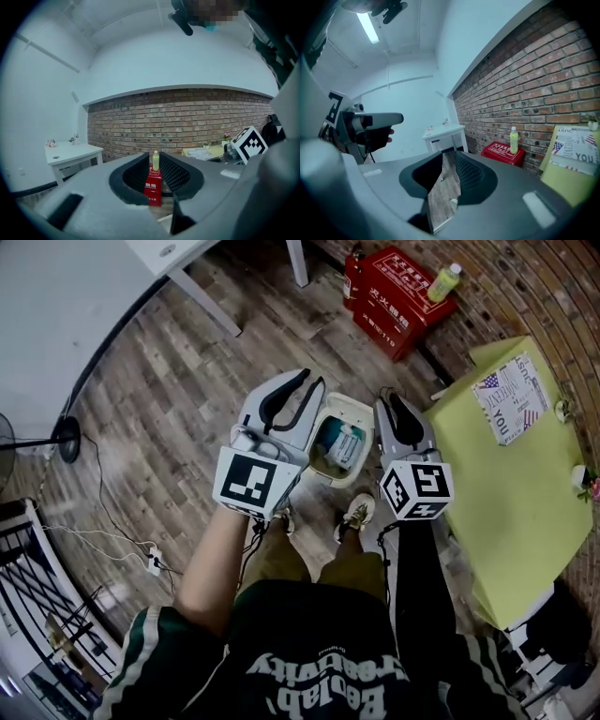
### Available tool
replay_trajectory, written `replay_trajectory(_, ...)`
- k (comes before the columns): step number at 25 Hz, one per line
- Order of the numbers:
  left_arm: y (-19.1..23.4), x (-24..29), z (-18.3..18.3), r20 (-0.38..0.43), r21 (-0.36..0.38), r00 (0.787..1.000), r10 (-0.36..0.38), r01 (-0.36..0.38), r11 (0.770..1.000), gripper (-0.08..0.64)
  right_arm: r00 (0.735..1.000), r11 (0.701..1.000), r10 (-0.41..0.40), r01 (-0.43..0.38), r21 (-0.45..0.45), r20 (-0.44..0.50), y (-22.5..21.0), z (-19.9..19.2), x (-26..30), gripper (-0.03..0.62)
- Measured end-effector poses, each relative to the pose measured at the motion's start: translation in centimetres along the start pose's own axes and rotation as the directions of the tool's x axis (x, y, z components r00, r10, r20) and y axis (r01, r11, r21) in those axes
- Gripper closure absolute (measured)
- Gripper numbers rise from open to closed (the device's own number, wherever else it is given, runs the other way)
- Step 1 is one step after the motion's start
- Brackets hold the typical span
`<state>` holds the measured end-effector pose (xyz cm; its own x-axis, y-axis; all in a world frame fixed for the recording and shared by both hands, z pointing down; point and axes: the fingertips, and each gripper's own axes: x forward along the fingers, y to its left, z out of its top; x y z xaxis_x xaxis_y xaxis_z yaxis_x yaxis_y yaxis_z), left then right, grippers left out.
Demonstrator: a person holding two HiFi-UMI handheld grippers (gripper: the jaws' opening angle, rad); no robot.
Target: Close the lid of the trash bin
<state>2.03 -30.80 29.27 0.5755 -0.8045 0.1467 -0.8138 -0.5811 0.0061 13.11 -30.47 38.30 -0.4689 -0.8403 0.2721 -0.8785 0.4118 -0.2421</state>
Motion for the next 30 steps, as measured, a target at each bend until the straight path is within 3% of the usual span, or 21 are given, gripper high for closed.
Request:
replay_trajectory(5, 1.3, 0.0, -2.9, -0.032, -0.026, 0.998, -0.046, 0.045, 0.999, 0.485, 0.998, 1.000, -0.017, 0.016, -0.021, -0.066, -0.5, -3.5, 2.9, 0.474)
replay_trajectory(12, 3.8, 0.8, -7.3, -0.088, -0.035, 0.995, -0.050, 0.047, 0.998, 0.486, 0.989, 0.998, -0.039, 0.045, 0.037, -0.144, -2.5, -9.0, 7.1, 0.474)
replay_trajectory(20, 4.5, 1.9, -8.6, -0.090, -0.057, 0.995, -0.049, 0.044, 0.997, 0.492, 0.964, 0.989, -0.078, 0.106, 0.098, -0.254, -4.9, -15.4, 10.2, 0.472)
replay_trajectory(24, 4.9, 1.9, -9.3, -0.102, -0.075, 0.994, -0.042, 0.035, 0.997, 0.492, 0.949, 0.989, -0.057, 0.096, 0.112, -0.310, -5.6, -18.2, 11.6, 0.431)
replay_trajectory(30, 5.9, 1.1, -11.0, -0.134, -0.093, 0.991, -0.018, 0.005, 0.996, 0.494, 0.930, 0.984, -0.055, 0.112, 0.139, -0.364, -6.1, -21.7, 13.3, 0.439)
